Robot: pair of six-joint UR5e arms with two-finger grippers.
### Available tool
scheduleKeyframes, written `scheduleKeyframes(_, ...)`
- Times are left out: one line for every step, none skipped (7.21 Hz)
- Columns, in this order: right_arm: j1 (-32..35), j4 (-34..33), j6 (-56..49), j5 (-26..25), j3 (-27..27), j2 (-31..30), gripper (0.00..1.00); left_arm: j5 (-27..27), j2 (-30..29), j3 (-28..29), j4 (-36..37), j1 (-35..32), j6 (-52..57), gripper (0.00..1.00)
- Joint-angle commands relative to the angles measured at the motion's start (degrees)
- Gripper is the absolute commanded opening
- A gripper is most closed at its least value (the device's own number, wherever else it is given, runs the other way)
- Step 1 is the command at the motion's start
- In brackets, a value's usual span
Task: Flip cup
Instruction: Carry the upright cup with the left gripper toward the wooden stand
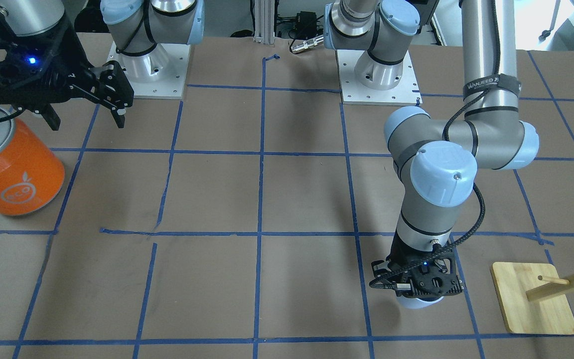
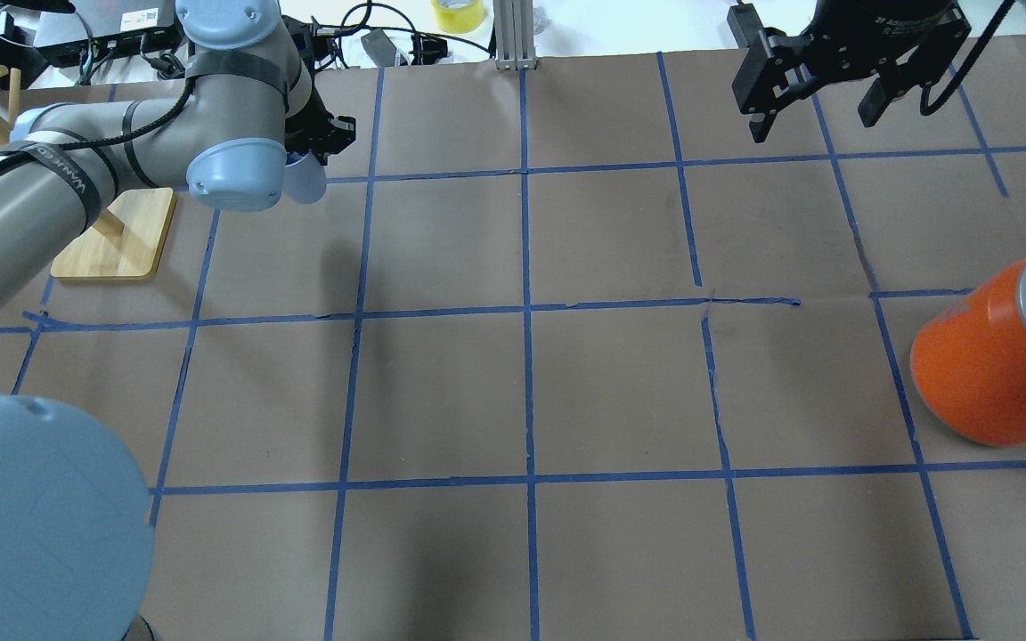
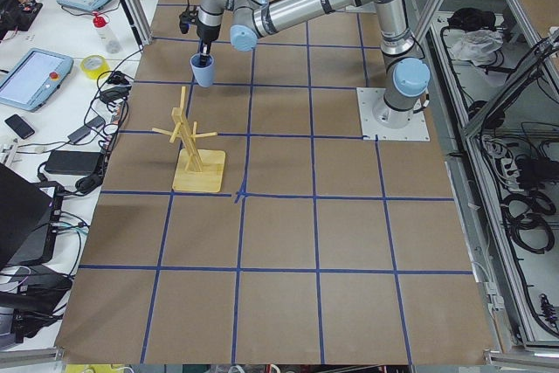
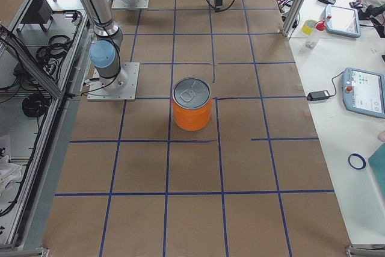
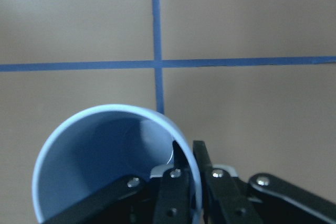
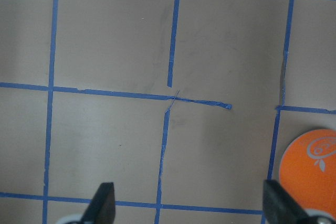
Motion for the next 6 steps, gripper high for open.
scheduleKeyframes(0.0, -0.2, 0.0, 0.0, 0.1, 0.0, 1.0, 0.0, -2.3, -0.7, 0.2, 1.7, -0.1, 0.0)
scheduleKeyframes(0.0, -0.2, 0.0, 0.0, 0.1, 0.0, 1.0, -1.7, -2.8, -0.9, 0.2, 2.2, 0.0, 0.0)
scheduleKeyframes(0.0, -0.1, 0.0, 0.0, 0.1, 0.0, 1.0, -2.2, -2.9, -1.4, 0.2, 2.3, 0.4, 0.0)
scheduleKeyframes(0.0, -0.2, 0.0, 0.0, 0.1, 0.0, 1.0, -2.0, -2.9, -1.8, 0.2, 2.7, 0.6, 0.0)
scheduleKeyframes(0.1, -0.2, 0.0, 0.1, 0.1, 0.0, 1.0, -2.0, -3.0, -2.3, 0.1, 3.5, 0.5, 0.0)
scheduleKeyframes(0.1, -0.2, 0.0, 0.1, 0.1, 0.0, 1.0, -1.8, -3.3, -2.3, 0.1, 3.7, 0.5, 0.61)
